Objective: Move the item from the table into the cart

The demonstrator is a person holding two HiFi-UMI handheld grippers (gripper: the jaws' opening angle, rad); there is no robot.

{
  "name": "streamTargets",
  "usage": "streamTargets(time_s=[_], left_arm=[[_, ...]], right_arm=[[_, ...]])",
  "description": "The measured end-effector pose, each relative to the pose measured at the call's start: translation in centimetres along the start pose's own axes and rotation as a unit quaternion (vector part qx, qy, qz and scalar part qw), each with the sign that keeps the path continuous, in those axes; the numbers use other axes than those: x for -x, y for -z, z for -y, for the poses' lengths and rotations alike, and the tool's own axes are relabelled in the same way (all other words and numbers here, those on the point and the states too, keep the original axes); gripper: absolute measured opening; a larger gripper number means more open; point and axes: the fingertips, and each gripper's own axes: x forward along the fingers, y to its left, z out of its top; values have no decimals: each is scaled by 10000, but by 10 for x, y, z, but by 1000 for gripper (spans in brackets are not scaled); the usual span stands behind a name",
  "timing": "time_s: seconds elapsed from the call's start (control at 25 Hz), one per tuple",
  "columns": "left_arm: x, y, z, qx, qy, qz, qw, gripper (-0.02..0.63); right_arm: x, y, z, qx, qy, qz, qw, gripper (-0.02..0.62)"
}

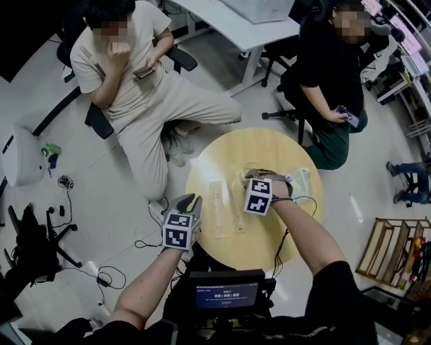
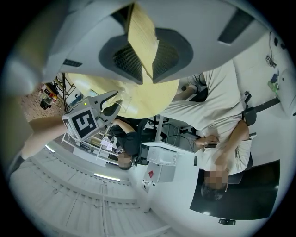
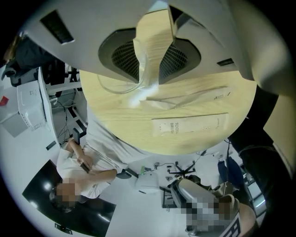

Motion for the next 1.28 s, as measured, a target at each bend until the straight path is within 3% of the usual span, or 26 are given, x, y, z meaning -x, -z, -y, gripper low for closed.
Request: streamTargets(time_s=[0.12, 0.4, 0.68, 0.88, 1.08, 1.28], left_arm=[[-1, 1, -2, 30, 36, 4, 10000, 81], [2, -3, 3, 18, 78, 40, 10000, 81], [27, -27, 25, -165, 171, 226, 9995, 80], [60, -55, 72, -388, 420, 632, 9964, 78], [106, -82, 140, -697, 657, 1209, 9880, 20], [162, -105, 190, -920, 948, 1776, 9752, 0]], right_arm=[[-6, -3, 5, 43, 149, -66, 9999, 48], [-3, 0, 9, -310, 205, 27, 9993, 32], [47, -1, 8, -1059, 553, 565, 9912, 26], [119, 12, -6, -1698, 948, 1102, 9747, 26], [204, 43, -36, -2305, 1369, 1727, 9478, 26], [296, 56, -70, -2912, 1857, 2388, 9076, 26]])
